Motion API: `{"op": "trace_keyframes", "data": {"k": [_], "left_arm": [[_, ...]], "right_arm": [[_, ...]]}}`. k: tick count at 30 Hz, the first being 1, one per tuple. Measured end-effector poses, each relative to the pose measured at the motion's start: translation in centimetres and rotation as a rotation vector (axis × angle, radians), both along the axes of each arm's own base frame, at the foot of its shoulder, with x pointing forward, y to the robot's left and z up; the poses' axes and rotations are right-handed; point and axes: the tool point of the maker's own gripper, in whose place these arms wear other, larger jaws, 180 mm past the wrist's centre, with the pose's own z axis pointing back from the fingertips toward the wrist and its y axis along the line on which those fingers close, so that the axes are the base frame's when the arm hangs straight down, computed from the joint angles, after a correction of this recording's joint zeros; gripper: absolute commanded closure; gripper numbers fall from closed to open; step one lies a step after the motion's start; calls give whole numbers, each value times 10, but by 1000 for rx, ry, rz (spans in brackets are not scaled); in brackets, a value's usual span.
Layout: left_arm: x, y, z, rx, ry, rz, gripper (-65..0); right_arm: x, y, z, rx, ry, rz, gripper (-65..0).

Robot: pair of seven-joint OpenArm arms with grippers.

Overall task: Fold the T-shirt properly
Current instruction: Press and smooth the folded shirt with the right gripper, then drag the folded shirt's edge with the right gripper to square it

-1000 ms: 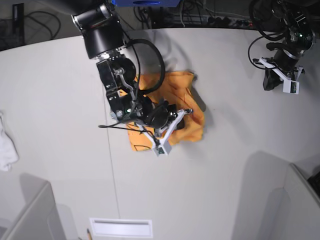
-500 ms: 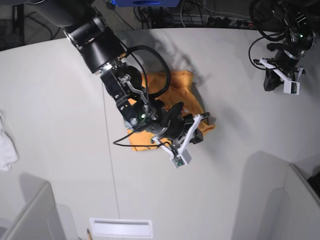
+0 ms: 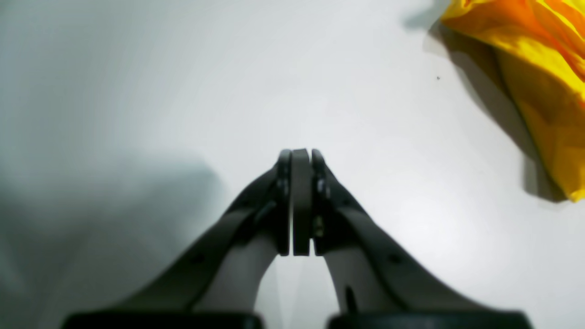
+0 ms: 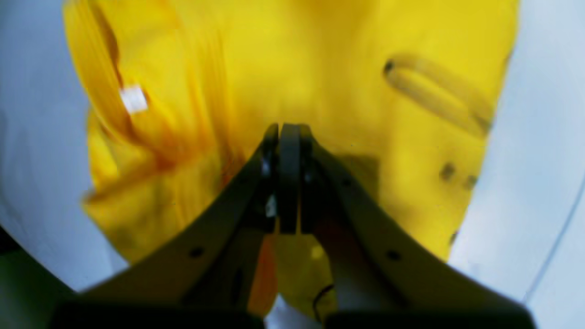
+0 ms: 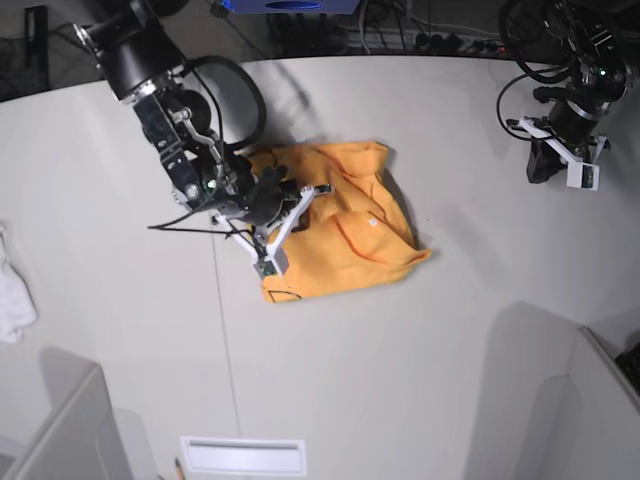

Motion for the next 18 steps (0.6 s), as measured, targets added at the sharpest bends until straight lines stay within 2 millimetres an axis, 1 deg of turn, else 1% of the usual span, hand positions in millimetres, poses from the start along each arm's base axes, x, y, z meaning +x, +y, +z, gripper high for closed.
{"op": "trace_keyframes", "data": {"k": [3,5,9,14,16,18], "left_arm": [[0,0,0,1,2,0,0],[1,0,1,1,-3,0,0],[1,0,1,2,-2,0,0],[1,0,1,1,-3,-1,0],[1,0,1,2,-3,-1,0],[1,0,1,1,-3,0,0]], "right_arm": [[-15,11,6,34,-5,19,0],[-25,22,11,55,-12,49,0],[-49,46,7,62,12,135,0],[-88,84,4,82,43,274,0],[-101,92,1,78,55,319,0],[-107,96,0,76,63,344,0]]}}
